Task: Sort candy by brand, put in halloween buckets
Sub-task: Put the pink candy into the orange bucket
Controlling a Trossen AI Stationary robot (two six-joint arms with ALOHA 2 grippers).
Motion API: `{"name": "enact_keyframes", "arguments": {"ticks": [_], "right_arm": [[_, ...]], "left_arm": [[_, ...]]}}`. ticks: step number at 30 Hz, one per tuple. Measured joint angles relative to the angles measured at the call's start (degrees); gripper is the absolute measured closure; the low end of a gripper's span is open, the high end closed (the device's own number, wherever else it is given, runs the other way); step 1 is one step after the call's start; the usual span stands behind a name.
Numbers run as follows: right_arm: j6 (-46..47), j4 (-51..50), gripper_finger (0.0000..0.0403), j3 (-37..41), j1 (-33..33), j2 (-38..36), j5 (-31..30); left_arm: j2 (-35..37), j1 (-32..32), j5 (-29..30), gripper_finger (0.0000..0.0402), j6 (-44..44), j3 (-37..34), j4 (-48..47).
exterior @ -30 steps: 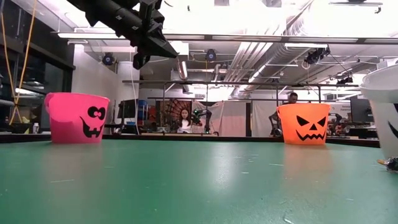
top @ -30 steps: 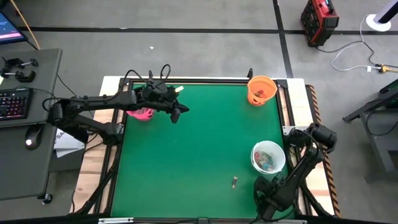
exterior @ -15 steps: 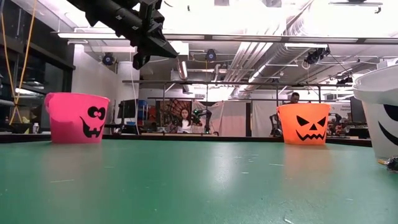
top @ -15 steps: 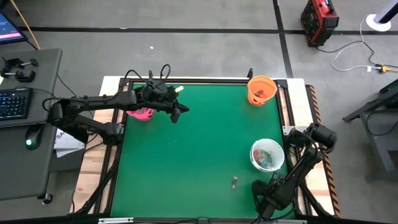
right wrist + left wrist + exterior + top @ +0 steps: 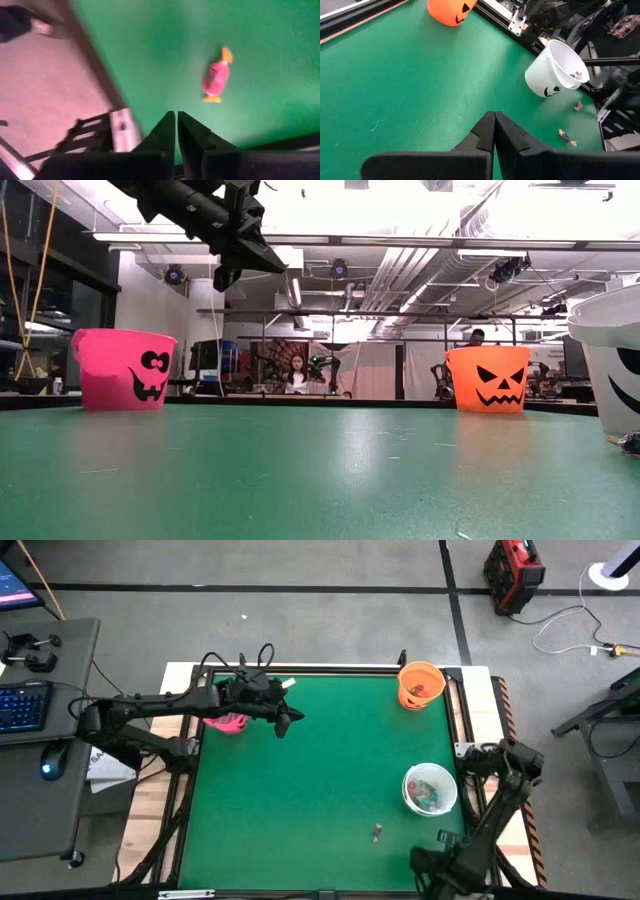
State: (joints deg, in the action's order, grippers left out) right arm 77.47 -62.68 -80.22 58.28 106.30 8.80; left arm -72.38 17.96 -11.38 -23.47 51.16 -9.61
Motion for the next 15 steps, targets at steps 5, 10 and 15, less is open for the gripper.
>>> {"name": "enact_keyframes", "arguments": {"ticks": [5, 10, 15], "right_arm": [[-5.75, -2.12, 0.0397, -7.13, -1.36, -3.73, -11.98], [-0.42, -10.25, 0.0397, -6.75, -3.67, -6.96, -18.87], [7.78, -6.01, 0.0365, -1.19, -1.64, -7.61, -10.49]], "left_arm": [[0.00, 0.00, 0.00, 0.0402, 0.01, 0.00, 0.00], [0.00, 0.00, 0.00, 0.0401, 0.03, 0.00, 0.00], [0.02, 0.02, -0.04, 0.0401, 0.76, 0.00, -0.04]]}}
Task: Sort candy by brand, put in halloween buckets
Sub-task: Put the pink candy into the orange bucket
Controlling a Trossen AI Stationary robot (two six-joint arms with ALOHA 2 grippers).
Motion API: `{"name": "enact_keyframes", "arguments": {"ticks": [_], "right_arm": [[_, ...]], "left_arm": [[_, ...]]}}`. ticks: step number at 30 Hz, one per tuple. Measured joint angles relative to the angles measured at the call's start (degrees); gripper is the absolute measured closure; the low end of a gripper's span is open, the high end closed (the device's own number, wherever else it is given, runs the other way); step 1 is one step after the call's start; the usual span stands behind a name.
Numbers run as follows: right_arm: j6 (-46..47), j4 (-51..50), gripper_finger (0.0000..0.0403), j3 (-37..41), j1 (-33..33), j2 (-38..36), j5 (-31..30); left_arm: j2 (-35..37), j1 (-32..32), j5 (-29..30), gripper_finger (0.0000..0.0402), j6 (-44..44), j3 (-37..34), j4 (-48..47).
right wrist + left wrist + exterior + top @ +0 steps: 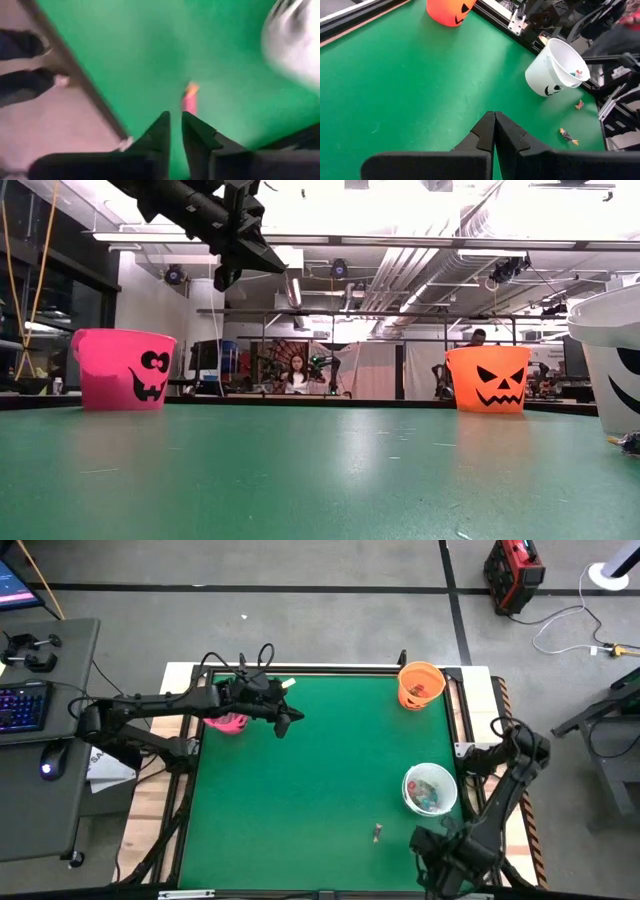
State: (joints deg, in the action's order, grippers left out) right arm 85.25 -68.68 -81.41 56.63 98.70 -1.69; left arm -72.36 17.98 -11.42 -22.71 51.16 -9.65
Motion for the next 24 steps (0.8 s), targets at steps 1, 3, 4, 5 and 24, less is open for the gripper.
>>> {"name": "enact_keyframes", "arguments": {"ticks": [1, 3, 4, 5, 24], "right_arm": [[2.32, 2.13, 0.0353, 1.17, 0.75, 0.00, 1.55], [7.22, 6.24, 0.0325, 3.49, 2.25, 0.00, 3.57], [9.40, 8.03, 0.0309, 4.57, 2.95, 0.00, 3.91], [11.35, 9.26, 0.0292, 5.57, 3.51, 0.00, 3.93], [15.28, 25.77, 0.0160, 24.38, 1.85, 0.00, 8.67]], "left_arm": [[-0.02, -0.02, 0.00, 0.0401, 0.45, 0.00, 0.04], [-0.01, 0.00, 0.00, 0.0401, 0.77, 0.00, 0.03], [-0.02, 0.00, -0.02, 0.0401, 0.77, 0.00, 0.02], [-0.02, 0.00, -0.02, 0.0401, 0.77, 0.00, 0.02], [0.00, -0.02, -0.02, 0.0402, -1.24, 0.00, 0.05]]}}
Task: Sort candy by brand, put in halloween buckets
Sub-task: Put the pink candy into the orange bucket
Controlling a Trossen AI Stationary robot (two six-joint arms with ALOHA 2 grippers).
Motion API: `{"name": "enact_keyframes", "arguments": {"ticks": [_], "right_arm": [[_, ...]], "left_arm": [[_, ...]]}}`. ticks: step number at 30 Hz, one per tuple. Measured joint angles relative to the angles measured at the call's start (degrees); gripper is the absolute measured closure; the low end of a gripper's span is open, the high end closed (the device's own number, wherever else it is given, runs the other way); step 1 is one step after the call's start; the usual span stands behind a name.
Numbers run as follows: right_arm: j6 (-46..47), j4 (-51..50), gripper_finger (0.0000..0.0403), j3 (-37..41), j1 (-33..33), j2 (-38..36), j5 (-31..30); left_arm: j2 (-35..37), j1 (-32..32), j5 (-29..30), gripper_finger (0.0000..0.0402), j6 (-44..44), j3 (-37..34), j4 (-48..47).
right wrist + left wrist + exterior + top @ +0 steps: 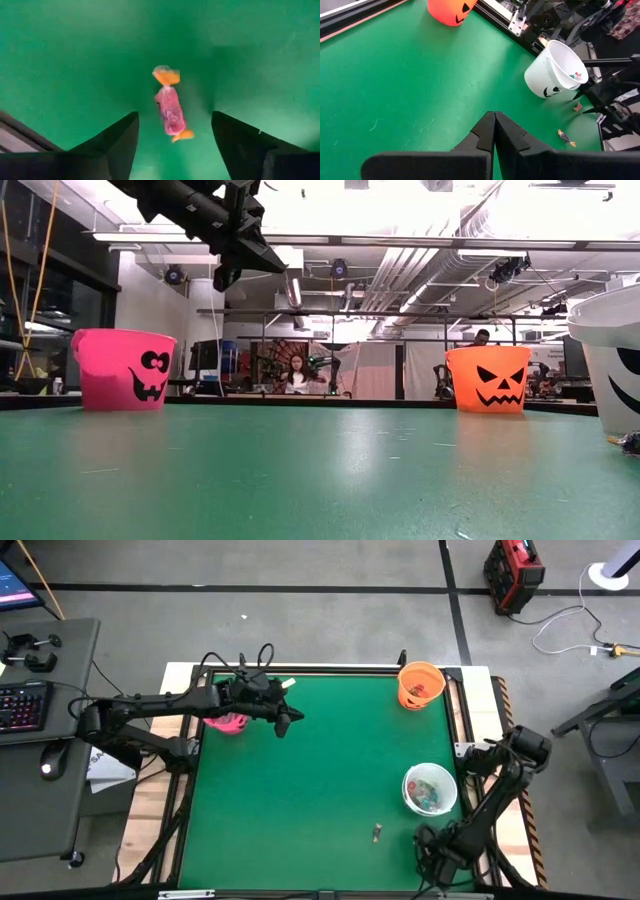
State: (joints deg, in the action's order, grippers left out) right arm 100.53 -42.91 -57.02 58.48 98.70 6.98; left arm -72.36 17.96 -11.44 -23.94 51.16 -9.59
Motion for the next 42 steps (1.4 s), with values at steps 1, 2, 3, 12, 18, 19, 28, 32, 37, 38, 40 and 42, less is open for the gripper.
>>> {"name": "enact_keyframes", "arguments": {"ticks": [1, 2, 3, 12, 18, 19, 28, 32, 37, 38, 40, 42], "right_arm": [[-0.14, 1.33, 0.0170, 0.72, -0.02, 0.00, 0.64], [-0.31, 2.64, 0.0184, 1.39, -0.05, 0.00, 1.15], [-0.31, 3.55, 0.0202, 2.09, -0.05, -0.12, 1.43], [-4.06, 3.78, 0.0377, -0.56, 0.19, 0.24, 1.97], [-10.55, -4.33, 0.0383, -10.25, 1.80, -2.81, -0.11], [-12.24, -5.11, 0.0383, -11.78, 1.87, -4.09, -1.60], [-30.51, -9.55, 0.0377, -19.00, -7.37, -17.66, -37.14], [-35.18, -21.29, 0.0381, -18.98, -18.25, -22.27, -46.44], [-28.55, -41.70, 0.0381, -18.92, -36.99, -25.63, -54.42], [-26.44, -44.87, 0.0381, -18.91, -41.35, -26.10, -55.57], [-25.49, -47.45, 0.0380, -18.90, -49.53, -26.80, -57.01], [-29.39, -45.76, 0.0374, -18.88, -57.43, -27.12, -57.03]], "left_arm": [[0.00, 0.00, 0.00, 0.0401, 0.02, 0.00, -0.01], [-0.01, 0.00, 0.00, 0.0401, 0.02, 0.00, 0.01], [-0.02, 0.00, 0.00, 0.0401, 0.02, 0.00, 0.00], [0.00, 0.00, 0.00, 0.0401, 0.46, 0.00, -0.02], [0.00, 0.01, 0.02, 0.0402, 1.58, 0.01, 0.11], [-0.02, 0.02, 0.02, 0.0402, 1.77, 0.02, 0.16], [0.00, 0.04, 0.02, 0.0402, 1.53, 0.02, 0.55], [0.00, -0.37, 0.04, 0.0401, 1.51, 0.02, 0.53], [0.00, -2.25, 0.05, 0.0402, 1.50, 0.02, 0.53], [0.00, -2.81, 0.04, 0.0402, 1.51, 0.02, 0.52], [0.00, -4.05, 0.04, 0.0402, 1.52, 0.02, 0.55], [0.00, -5.39, 0.04, 0.0401, 1.53, 0.02, 1.04]]}}
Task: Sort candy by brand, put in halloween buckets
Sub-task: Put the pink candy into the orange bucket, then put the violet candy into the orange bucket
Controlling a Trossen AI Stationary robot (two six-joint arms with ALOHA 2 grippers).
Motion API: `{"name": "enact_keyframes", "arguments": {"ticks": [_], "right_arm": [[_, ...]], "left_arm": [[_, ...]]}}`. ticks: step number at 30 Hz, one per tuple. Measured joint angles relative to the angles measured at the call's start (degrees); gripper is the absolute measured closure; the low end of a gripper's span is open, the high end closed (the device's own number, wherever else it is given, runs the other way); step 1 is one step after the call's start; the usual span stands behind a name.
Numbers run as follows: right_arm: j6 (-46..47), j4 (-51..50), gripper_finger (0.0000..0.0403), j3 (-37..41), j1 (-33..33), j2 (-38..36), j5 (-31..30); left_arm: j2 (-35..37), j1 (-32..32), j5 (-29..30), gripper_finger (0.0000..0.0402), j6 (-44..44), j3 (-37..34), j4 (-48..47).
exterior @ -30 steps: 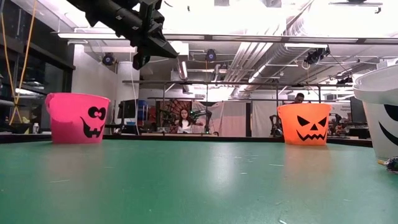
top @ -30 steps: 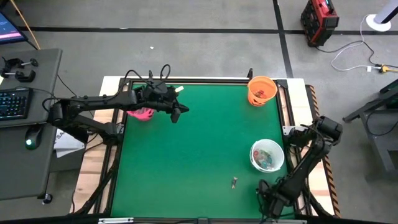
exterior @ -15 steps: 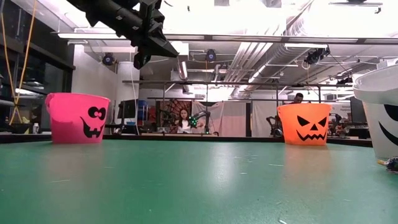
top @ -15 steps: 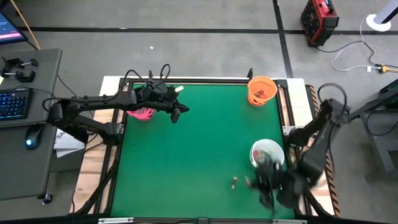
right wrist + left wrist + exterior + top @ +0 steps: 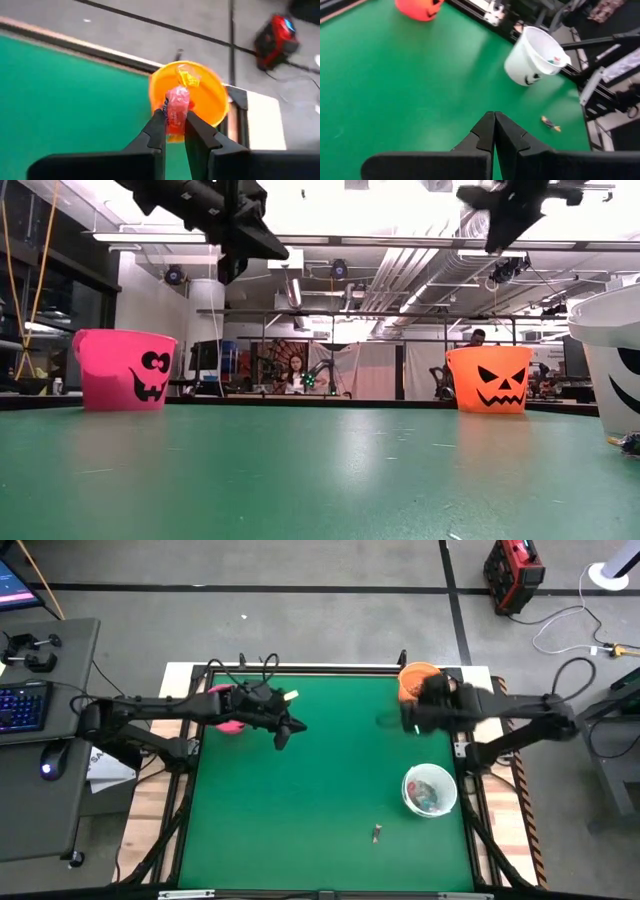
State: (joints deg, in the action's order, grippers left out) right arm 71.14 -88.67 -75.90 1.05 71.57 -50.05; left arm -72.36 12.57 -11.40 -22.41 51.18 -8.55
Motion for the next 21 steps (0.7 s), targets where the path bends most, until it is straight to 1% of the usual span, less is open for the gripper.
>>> {"name": "enact_keyframes", "arguments": {"ticks": [3, 5, 8, 11, 14, 16, 19, 21], "right_arm": [[-10.40, 5.00, 0.0358, 0.00, -10.39, 0.26, 1.64], [-15.87, 7.95, 0.0349, 0.00, -16.61, 0.80, 3.96], [-19.80, 11.33, 0.0340, 0.02, -24.97, 1.77, 8.89], [-23.24, 12.93, 0.0335, 0.02, -31.62, 2.75, 13.90], [-24.43, 13.19, 0.0325, 0.02, -35.80, 3.73, 17.63], [-26.29, 14.15, 0.0313, 0.02, -37.45, 4.14, 20.27], [-29.36, 16.70, 0.0281, 0.02, -38.75, 4.48, 23.03], [-29.62, 17.65, 0.0254, 0.02, -38.97, 4.48, 23.19]], "left_arm": [[0.00, -1.97, 0.00, 0.0402, 0.01, 0.00, 1.56], [0.00, -3.18, 0.00, 0.0401, 0.02, 0.00, 2.88], [0.00, -4.72, 0.00, 0.0402, 0.04, 0.00, 4.26], [0.00, -6.03, 0.00, 0.0401, 0.04, 0.00, 4.87], [-0.01, -7.21, -0.01, 0.0402, 0.06, 0.00, 4.66], [0.00, -7.89, -0.03, 0.0402, 0.68, 0.00, 4.08], [0.00, -8.78, -0.02, 0.0402, 2.74, 0.00, 3.36], [0.00, -9.25, -0.02, 0.0401, 4.09, 0.00, 3.60]]}}
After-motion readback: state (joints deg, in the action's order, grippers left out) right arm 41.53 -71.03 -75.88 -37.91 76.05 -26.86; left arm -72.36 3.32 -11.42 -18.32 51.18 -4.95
